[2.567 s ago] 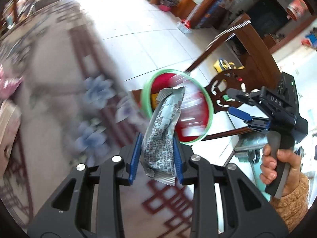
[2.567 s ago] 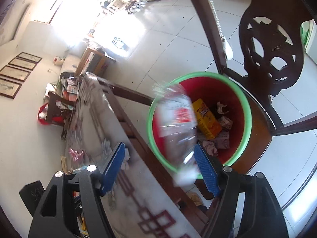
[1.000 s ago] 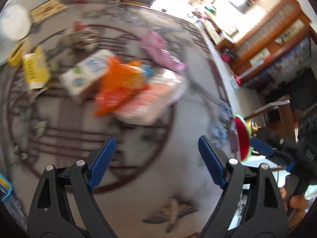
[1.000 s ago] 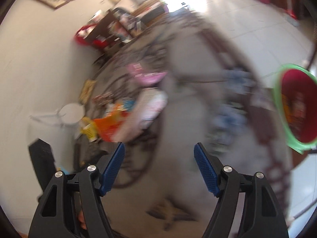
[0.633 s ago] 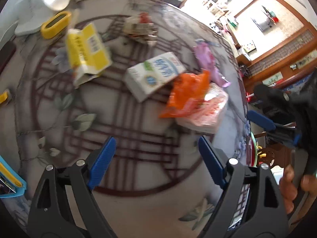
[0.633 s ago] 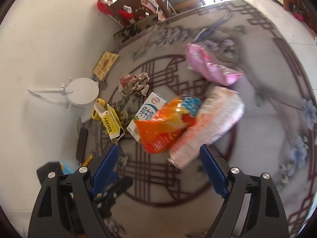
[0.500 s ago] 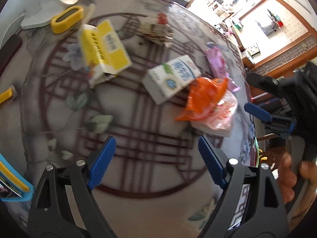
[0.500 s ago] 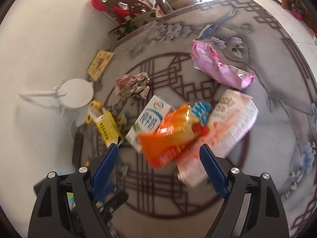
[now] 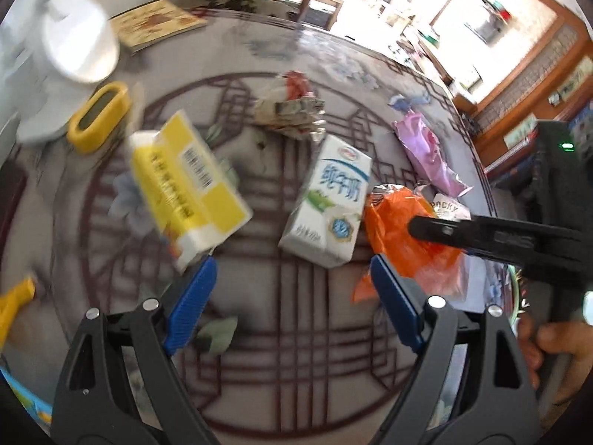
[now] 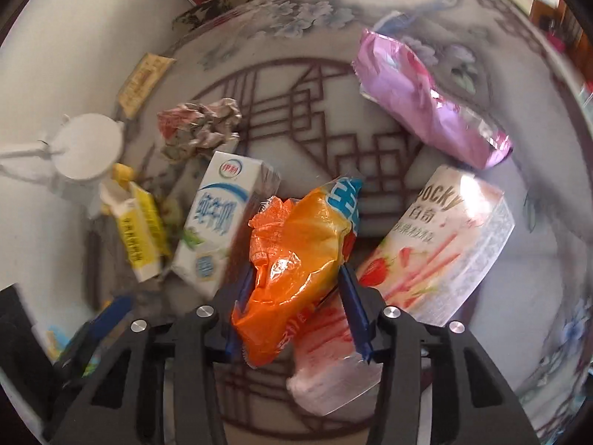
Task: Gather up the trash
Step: 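Grasp the orange snack bag with the right gripper while the left gripper grasps the white milk carton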
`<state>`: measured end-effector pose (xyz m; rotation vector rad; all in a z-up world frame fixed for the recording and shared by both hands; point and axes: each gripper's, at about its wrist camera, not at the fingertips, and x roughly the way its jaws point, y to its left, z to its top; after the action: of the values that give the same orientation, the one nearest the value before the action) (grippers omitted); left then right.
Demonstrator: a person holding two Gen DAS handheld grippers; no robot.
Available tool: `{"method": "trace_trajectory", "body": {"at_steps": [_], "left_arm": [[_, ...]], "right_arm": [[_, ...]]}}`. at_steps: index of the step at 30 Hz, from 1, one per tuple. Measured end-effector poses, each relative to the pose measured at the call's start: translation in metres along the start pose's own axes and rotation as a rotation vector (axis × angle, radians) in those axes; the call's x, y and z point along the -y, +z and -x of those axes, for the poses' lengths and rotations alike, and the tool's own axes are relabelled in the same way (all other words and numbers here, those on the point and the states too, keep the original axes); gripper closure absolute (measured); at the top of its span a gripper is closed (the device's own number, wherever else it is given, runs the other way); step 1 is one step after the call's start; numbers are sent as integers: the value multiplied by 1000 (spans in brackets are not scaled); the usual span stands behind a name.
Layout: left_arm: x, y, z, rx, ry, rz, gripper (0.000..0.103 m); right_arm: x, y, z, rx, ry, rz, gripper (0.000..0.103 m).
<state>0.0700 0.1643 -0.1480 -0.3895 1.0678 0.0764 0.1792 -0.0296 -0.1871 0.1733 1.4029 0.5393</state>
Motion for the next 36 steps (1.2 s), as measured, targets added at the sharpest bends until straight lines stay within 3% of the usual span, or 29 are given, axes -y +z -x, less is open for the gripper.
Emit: {"method": "trace_trajectory", "body": {"at_steps": [8,14,16,18,19,26,30,32,36], "left_arm": [[26,24,-46,-40,15,-90,20],[38,30,-66,-48,22,-111,21],[38,29,-72,-66,25,-105,27],[38,27,-76,-74,40,-105,47],[37,26,-77,-79,42,-104,47],[30,10,-39,-21,-15,-25,48],[31,-8,-19,-27,-38,-13,48],[30,-17,-11,-32,-45,-11,48],[27,-36,-1,-58,-52,-4,48]], "right_arm": [[16,-31,66,113,9,-5,60],[32,-56,85,136,55,-67,60],[32,-60,89,138,60,-70,60],[31,-64,93,145,54,-60,60],[31,-66,95,148,53,-56,60],[32,-72,100,156,76,-62,64],[30,-75,101,157,85,-54,66],[27,-77,100,150,82,-39,71],[23,-85,96,115,69,-25,69]]}}
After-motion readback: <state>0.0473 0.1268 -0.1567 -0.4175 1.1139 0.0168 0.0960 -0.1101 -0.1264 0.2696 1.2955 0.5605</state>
